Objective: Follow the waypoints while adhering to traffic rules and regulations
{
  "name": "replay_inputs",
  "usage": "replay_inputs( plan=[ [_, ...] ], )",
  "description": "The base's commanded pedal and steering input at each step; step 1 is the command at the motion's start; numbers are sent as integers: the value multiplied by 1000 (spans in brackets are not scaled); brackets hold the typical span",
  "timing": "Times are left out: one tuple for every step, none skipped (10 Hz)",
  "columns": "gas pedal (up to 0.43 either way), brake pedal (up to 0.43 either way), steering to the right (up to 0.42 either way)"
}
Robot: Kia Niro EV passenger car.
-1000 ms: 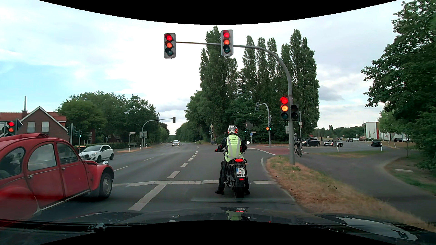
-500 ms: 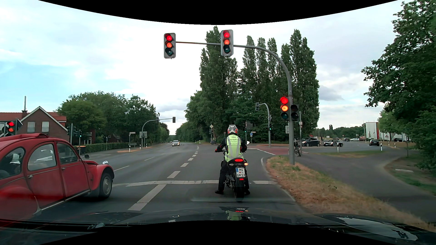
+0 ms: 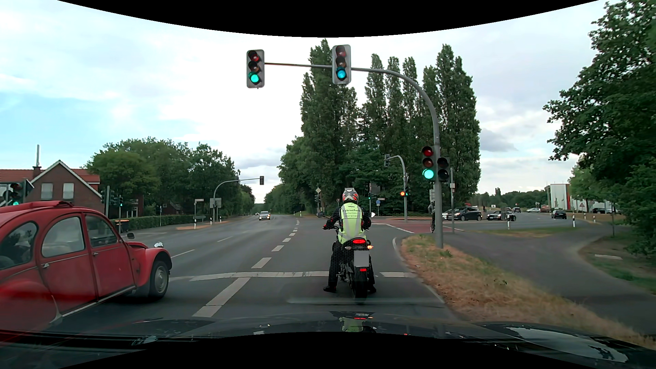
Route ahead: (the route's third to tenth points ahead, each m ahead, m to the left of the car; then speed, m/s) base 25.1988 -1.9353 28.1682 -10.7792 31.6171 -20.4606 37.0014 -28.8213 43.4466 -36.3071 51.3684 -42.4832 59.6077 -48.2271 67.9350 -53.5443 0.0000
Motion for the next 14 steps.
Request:
replay_inputs(
  plan=[
    [0,0,-13],
    [0,0,-13],
    [0,0,-13],
    [0,0,-13],
    [0,0,-14],
    [87,0,-14],
    [110,0,-18],
    [110,0,-22],
    [110,0,-28],
    [110,0,-31],
    [110,0,-32],
    [110,0,-33],
    [110,0,-38],
    [110,0,-43]
  ],
)
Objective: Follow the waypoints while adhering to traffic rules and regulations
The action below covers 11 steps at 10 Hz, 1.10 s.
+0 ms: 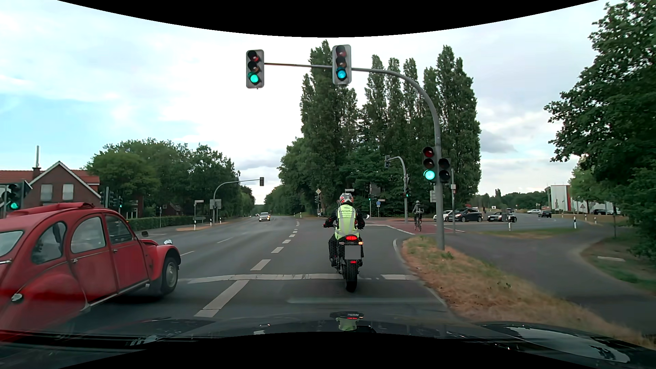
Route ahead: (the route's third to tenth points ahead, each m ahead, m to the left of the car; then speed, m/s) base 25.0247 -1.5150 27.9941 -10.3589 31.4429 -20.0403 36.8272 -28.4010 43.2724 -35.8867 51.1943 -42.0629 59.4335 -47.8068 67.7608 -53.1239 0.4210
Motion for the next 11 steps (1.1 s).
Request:
replay_inputs(
  plan=[
    [110,0,-46],
    [118,0,-46],
    [130,0,-46],
    [150,0,-46],
    [150,0,-46],
    [150,0,-47],
    [150,0,-46],
    [150,0,-46],
    [150,0,-45],
    [150,0,-44],
    [169,0,-43]
  ],
)
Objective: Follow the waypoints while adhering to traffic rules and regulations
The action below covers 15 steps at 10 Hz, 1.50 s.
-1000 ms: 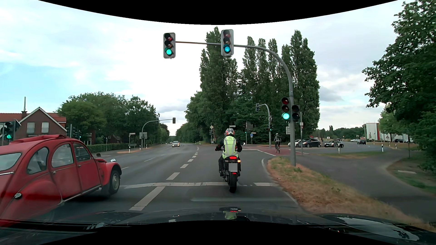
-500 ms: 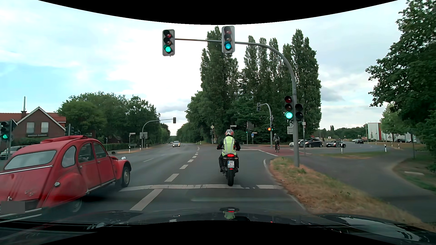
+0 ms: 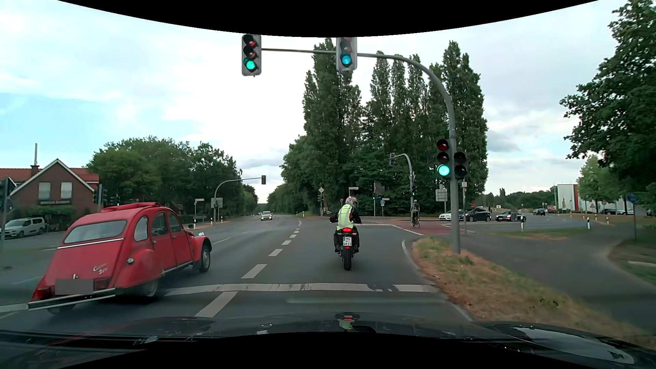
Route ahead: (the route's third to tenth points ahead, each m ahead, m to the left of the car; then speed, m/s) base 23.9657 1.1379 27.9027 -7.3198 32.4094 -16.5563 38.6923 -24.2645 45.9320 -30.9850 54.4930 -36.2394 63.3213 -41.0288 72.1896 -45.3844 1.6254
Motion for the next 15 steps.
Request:
replay_inputs(
  plan=[
    [197,0,-41],
    [197,0,-39],
    [197,0,-38],
    [197,0,-36],
    [197,0,-35],
    [189,0,-34],
    [189,0,-32],
    [189,0,-30],
    [189,0,-29],
    [189,0,-28],
    [189,0,-28],
    [189,0,-27],
    [189,0,-25],
    [189,0,-24],
    [189,0,-23]
  ],
)
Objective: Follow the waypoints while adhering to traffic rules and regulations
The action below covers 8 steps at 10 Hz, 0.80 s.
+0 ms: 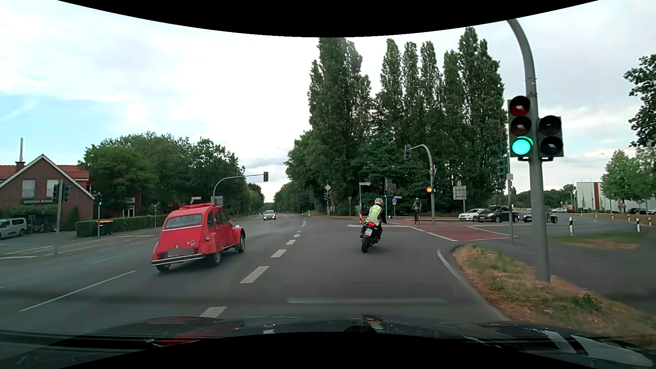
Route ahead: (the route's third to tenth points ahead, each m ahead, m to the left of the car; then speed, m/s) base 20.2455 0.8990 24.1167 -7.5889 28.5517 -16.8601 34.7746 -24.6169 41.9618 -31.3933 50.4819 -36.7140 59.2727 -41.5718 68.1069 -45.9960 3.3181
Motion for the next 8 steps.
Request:
replay_inputs(
  plan=[
    [189,0,-20],
    [189,0,-17],
    [189,0,-14],
    [189,0,-7],
    [189,0,2],
    [189,0,6],
    [189,0,9],
    [189,0,13]
  ],
)
